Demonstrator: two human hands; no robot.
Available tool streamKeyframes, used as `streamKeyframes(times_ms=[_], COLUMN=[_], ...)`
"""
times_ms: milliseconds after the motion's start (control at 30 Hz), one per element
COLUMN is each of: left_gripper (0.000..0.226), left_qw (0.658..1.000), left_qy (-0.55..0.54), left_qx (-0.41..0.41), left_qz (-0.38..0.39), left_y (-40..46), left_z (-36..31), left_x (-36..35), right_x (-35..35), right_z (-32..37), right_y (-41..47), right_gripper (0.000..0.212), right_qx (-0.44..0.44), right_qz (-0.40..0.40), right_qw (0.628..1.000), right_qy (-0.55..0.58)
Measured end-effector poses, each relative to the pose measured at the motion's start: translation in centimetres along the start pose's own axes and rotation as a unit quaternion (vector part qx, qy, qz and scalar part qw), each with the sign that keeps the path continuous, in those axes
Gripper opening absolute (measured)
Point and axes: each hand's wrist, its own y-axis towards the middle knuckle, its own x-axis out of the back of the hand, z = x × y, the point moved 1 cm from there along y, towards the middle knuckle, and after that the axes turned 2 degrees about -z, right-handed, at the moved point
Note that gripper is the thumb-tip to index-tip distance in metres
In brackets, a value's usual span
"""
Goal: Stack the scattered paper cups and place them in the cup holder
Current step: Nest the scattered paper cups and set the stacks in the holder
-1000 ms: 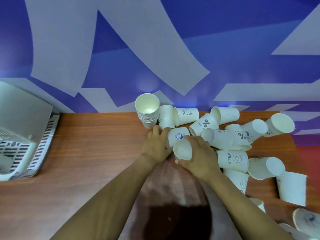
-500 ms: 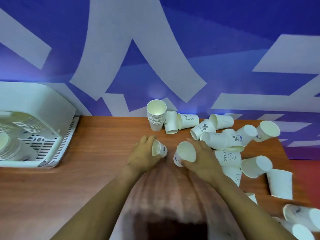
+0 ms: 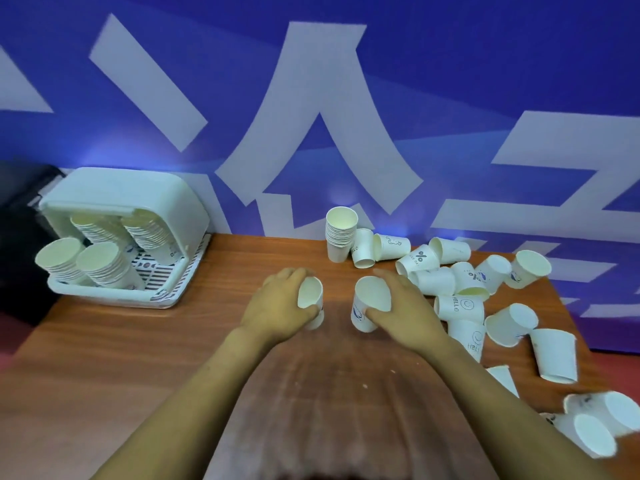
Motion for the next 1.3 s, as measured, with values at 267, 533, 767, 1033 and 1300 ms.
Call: streamKeyframes(times_ms=[267,533,767,1033,1300], left_gripper=[0.053,0.048,0.048,0.053,0.055], left_qw=[1.000,0.999,1.000,0.999,0.995], left_qy=[0.026,-0.002,-0.024,-0.038,-0.063], left_qx=[-0.007,-0.040,-0.014,0.006,0.062], left_qz=[0.002,0.034,0.001,0.005,-0.048], left_y=[-1.9,-3.1,-5.0,-6.8,-6.3], left_z=[1.6,7.6,19.5,28.7,32.6], left_x=[2.1,5.2,13.4,18.8,23.1], right_x=[-1.3,-4.3,-11.9,-19.1,-20.6], right_z=[2.1,7.7,19.9,27.8,31.1], right_y=[-2.1,-3.0,-1.4,-1.1,1.1], right_gripper=[0.071,0.068,0.068,0.067,0.065], right_qx=[-0.002,-0.027,0.012,0.002,0.036], right_qz=[-0.017,-0.039,-0.028,-0.005,0.022], right_qw=[1.000,0.999,0.999,1.000,0.998], right_qy=[-0.006,-0.015,-0.024,-0.029,-0.039])
